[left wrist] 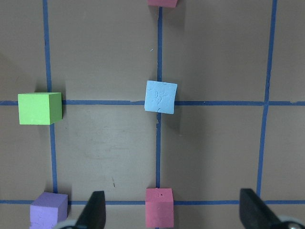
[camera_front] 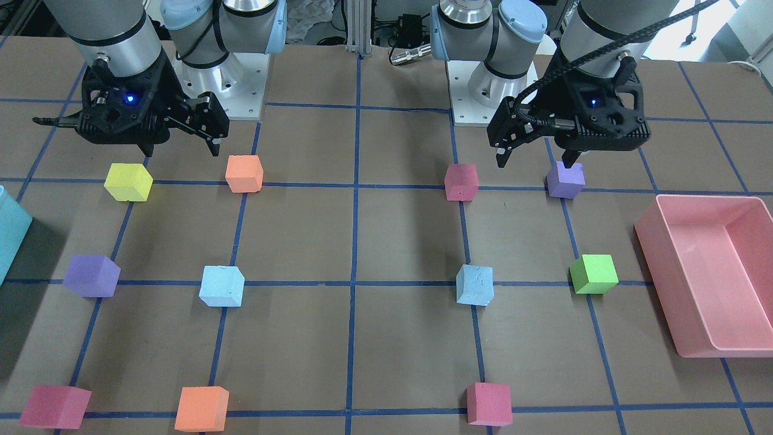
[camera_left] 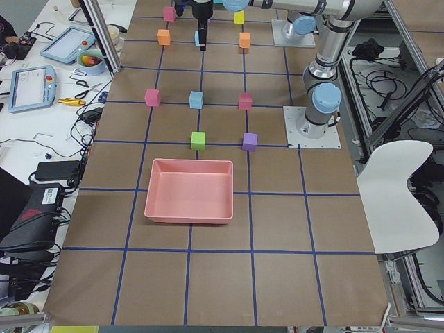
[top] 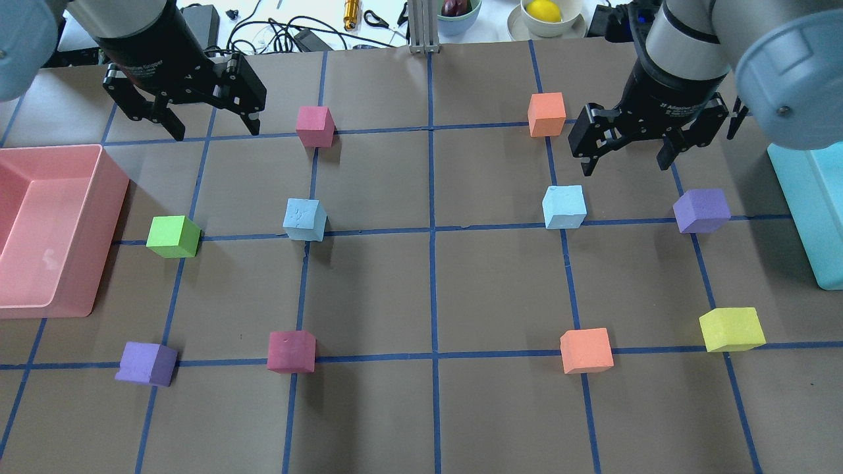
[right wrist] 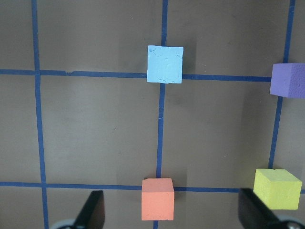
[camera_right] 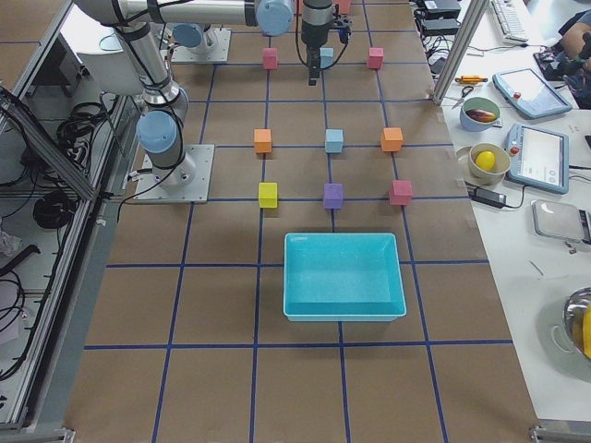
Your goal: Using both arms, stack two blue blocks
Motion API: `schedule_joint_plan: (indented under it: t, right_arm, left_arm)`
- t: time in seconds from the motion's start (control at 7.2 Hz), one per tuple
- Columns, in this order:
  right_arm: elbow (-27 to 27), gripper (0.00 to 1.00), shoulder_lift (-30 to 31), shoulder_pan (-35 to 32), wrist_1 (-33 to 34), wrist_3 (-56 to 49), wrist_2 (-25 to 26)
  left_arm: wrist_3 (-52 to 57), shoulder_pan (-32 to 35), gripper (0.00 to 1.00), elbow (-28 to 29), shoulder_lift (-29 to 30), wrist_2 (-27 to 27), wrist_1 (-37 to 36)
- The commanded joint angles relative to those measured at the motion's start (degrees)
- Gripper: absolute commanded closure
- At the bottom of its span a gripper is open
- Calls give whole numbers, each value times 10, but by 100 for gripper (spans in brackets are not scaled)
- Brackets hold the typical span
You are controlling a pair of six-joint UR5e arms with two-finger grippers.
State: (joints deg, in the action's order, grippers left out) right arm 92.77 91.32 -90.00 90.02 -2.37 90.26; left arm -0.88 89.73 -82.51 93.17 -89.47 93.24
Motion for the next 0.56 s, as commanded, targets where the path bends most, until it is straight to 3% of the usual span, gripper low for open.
schedule_joint_plan:
  t: [0.0, 0.42]
  right_arm:
    - [0, 0, 0, 0, 0, 0, 1]
    - [4, 0, -1, 0, 0, 4, 3]
  left_arm:
    - [-2, 0, 0, 0, 0, 1, -2]
    - [-2, 1, 0, -12, -4, 1, -2]
